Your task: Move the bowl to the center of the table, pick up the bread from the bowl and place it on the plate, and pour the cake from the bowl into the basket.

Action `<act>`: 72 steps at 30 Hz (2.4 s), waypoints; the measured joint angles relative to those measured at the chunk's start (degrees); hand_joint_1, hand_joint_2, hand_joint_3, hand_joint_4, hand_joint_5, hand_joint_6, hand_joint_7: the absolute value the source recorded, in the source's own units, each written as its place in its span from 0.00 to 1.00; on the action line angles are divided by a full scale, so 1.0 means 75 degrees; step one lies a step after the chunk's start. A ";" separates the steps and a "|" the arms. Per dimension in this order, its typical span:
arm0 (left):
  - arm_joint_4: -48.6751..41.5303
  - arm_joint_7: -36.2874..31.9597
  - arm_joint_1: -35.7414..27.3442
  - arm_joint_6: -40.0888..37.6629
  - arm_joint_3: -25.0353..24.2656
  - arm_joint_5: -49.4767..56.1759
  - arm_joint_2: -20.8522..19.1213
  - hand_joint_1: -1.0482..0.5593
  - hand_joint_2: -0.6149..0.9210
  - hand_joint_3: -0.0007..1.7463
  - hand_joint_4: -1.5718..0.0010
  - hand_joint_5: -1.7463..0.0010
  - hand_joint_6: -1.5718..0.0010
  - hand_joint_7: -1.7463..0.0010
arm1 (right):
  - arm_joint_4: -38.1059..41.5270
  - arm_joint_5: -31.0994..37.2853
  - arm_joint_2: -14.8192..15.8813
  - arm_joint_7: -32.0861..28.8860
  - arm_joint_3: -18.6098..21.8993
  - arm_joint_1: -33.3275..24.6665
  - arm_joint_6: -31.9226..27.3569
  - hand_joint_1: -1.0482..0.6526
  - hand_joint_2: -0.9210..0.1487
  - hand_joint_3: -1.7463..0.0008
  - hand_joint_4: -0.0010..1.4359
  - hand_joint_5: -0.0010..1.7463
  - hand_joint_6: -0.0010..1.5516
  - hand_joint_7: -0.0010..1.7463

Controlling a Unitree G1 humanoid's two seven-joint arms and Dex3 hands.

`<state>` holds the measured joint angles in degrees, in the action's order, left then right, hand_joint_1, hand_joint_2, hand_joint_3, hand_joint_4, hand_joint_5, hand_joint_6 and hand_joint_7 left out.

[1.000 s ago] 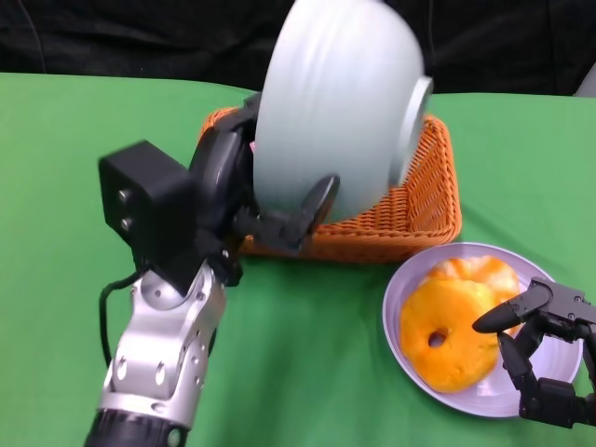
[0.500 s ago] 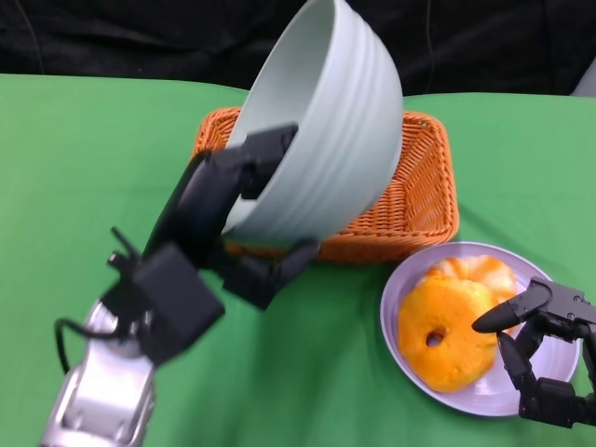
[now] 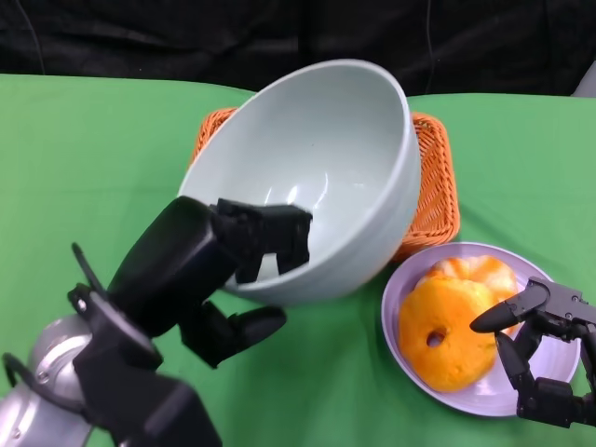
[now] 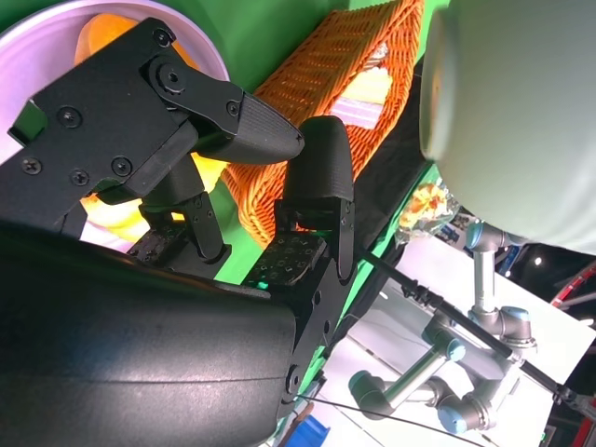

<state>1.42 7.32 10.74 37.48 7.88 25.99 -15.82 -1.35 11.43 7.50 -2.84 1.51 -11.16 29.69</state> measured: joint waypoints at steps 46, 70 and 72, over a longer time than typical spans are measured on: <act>-0.1855 -0.5404 -0.0163 0.0420 0.1755 0.5927 -0.2236 0.52 0.66 0.36 0.33 0.00 0.42 0.10 | -0.0175 0.0045 -0.0046 0.0029 -0.0047 -0.0040 -0.0084 0.50 0.38 0.42 0.61 0.80 0.56 0.57; 0.0191 0.0203 -0.0687 -0.0378 0.1348 0.1008 -0.3088 0.16 1.00 0.05 0.58 0.96 0.64 0.99 | -0.0190 -0.0930 -0.0008 0.1037 -0.0259 -0.0055 0.0187 0.46 0.29 0.56 0.56 0.68 0.58 0.33; 0.0283 0.0315 -0.0834 -0.0306 0.1167 0.0449 -0.3076 0.18 1.00 0.04 0.57 0.96 0.62 0.99 | -0.0190 -0.1030 -0.0005 0.1151 -0.0266 -0.0065 0.0222 0.45 0.28 0.58 0.57 0.67 0.60 0.32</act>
<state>3.54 9.68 4.48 35.19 16.64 29.36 -38.89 -2.78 3.71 7.46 5.80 -0.49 -11.65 31.36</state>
